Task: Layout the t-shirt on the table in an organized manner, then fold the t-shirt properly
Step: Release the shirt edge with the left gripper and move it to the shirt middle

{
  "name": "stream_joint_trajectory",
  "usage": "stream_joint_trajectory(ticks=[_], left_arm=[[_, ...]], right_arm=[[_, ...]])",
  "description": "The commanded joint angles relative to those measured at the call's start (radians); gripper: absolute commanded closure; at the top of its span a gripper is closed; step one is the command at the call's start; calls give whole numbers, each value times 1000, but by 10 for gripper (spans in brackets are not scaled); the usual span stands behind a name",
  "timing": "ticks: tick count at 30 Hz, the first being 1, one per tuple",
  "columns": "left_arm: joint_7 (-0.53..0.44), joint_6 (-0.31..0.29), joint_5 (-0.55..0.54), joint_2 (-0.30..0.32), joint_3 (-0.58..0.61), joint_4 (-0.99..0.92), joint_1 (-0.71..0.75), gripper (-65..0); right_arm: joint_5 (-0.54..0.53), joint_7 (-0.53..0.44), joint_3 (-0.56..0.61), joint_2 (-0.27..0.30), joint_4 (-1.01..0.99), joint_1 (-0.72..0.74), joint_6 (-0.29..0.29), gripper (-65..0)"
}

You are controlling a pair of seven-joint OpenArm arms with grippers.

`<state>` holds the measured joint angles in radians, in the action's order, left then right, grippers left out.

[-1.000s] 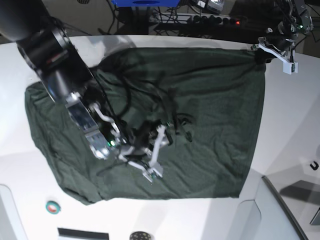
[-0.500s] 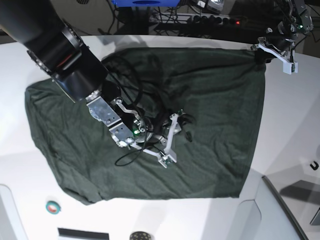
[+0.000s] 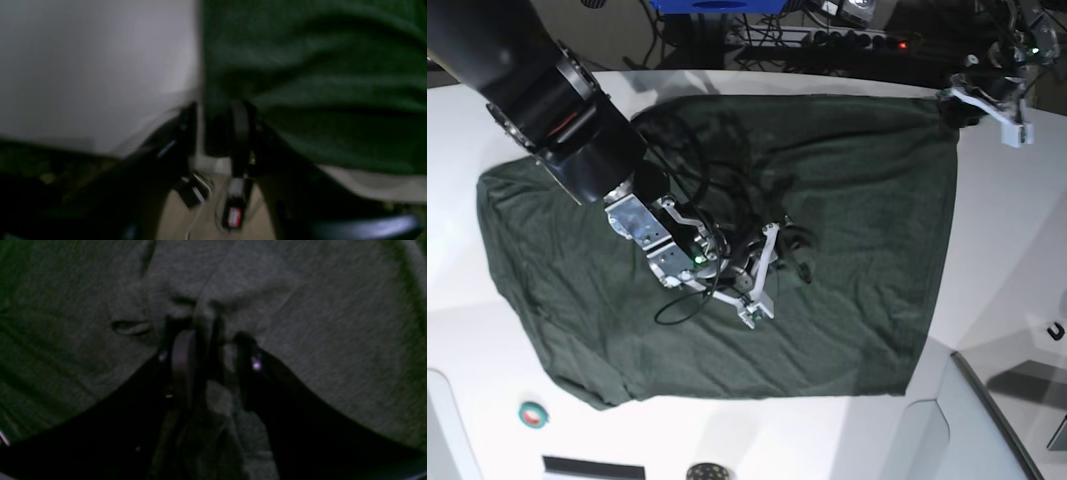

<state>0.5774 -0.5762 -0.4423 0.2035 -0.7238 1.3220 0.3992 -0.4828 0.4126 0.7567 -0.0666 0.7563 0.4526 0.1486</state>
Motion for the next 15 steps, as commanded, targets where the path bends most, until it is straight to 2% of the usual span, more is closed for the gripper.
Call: stream_joint_trajectory(ticks=[1, 4, 6, 11, 15], left_arm=[[-13, 0, -10, 23, -26, 27, 2, -225], [-13, 0, -10, 27, -75, 37, 2, -349], [-13, 0, -10, 27, -110, 40, 4, -408], [-12, 0, -17, 18, -155, 179, 28, -411], [71, 0, -11, 4, -72, 299, -24, -411]], right_arm=[[-9, -22, -6, -11, 35, 24, -4, -242], [-9, -17, -7, -11, 79, 10, -5, -281], [-9, 25, -7, -11, 99, 10, -5, -279], [-9, 45, -7, -11, 107, 10, -5, -279], [-9, 44, -10, -8, 104, 10, -5, -278]])
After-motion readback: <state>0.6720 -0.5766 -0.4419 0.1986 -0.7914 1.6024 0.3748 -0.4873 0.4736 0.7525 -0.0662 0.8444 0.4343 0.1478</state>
